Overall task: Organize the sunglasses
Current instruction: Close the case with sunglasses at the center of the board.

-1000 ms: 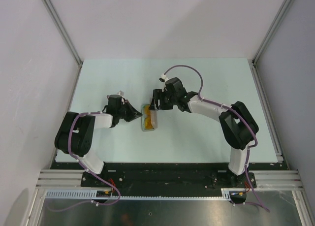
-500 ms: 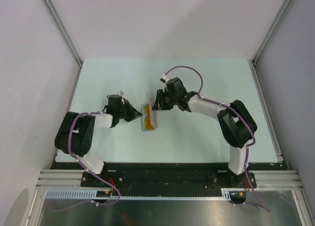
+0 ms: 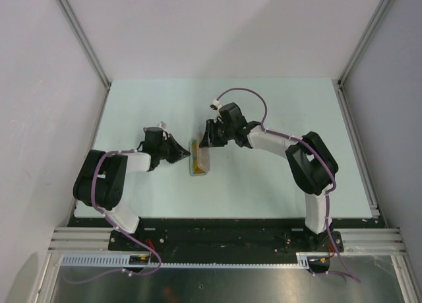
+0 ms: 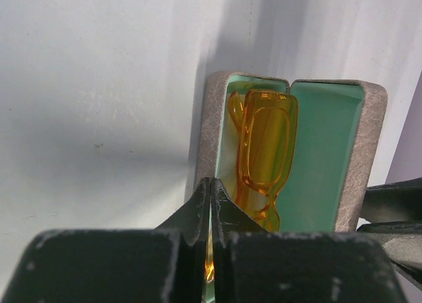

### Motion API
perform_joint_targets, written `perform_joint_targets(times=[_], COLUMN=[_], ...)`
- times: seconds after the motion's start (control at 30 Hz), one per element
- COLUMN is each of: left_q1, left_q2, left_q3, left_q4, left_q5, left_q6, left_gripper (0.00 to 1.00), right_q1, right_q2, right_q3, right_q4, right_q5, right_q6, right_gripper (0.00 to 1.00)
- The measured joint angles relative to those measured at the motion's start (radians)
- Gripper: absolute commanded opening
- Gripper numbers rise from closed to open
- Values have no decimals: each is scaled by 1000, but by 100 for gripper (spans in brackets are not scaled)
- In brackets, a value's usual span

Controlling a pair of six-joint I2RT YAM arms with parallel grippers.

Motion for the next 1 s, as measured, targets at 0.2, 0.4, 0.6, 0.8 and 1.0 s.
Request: perform_joint_targets(times=[0.2, 0.4, 0.6, 0.8, 1.0], left_q1=[0, 0, 0, 0, 0], left_q2=[0, -9, -43, -49, -50], left_q3=[0, -4, -10, -10, -10], left_q4=[0, -3, -36, -47, -48], left_q5=[0, -5, -20, -19, -20], left_q6=[0, 8, 17, 19, 26], left_gripper=[0, 2, 2, 2, 2], right_q1=[9, 19, 17, 18, 23], right_q2=[19, 32, 47, 63, 81], right_q3=[31, 56, 65, 77, 100], right_q4=[-18, -29, -26, -19, -27], right_q5=[0, 12, 22, 14, 8], right_q6=[0, -4, -5, -5, -6], right_gripper=[34, 34, 34, 32, 29])
